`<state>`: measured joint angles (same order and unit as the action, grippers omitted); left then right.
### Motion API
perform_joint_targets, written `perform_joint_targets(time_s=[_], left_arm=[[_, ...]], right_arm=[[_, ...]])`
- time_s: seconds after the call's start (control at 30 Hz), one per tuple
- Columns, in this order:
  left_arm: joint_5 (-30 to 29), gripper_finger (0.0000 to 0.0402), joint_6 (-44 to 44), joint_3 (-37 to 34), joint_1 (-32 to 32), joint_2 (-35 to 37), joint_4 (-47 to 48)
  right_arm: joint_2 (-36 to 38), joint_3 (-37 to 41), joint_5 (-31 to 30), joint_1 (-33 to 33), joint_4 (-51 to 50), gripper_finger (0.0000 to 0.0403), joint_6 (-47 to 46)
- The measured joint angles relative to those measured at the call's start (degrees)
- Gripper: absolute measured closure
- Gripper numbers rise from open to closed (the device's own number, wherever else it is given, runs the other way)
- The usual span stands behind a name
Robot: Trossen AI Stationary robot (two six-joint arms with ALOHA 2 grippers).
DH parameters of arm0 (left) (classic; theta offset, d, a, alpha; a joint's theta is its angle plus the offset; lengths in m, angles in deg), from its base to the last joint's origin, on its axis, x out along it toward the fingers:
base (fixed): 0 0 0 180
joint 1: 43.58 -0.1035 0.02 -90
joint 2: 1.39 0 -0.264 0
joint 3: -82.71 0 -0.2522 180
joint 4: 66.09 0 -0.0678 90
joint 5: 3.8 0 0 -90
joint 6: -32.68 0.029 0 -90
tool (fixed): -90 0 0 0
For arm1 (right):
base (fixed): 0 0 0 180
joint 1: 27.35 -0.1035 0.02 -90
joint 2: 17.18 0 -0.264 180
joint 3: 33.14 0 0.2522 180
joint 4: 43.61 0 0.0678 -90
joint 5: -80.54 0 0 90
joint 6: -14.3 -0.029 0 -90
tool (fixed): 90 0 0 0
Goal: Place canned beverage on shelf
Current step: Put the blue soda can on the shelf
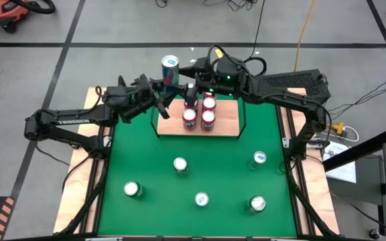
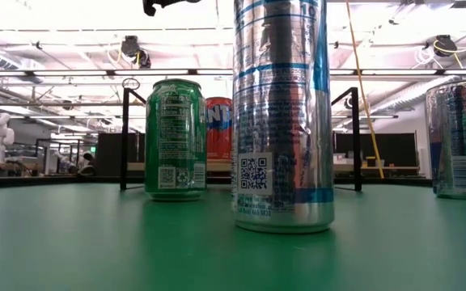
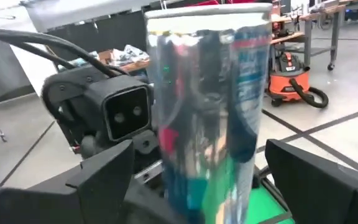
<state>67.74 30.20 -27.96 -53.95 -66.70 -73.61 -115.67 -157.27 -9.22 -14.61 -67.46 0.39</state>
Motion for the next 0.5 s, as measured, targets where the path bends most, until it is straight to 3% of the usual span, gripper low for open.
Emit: perform_joint_targets(time_s=[0.23, 0.5], left_arm=[[-0.2, 0.0182, 0.0, 0.0, 0.4, -1.4, -0.4], [-0.1, 0.0182, 0.0, 0.0, 0.5, -1.5, -0.2]], right_arm=[[-1.6, 0.0, 1.7, 0.4, 2.7, 0.0058, 0.3], [-1.7, 0.0, 2.6, 0.5, 1.9, 0.0127, -0.2]])
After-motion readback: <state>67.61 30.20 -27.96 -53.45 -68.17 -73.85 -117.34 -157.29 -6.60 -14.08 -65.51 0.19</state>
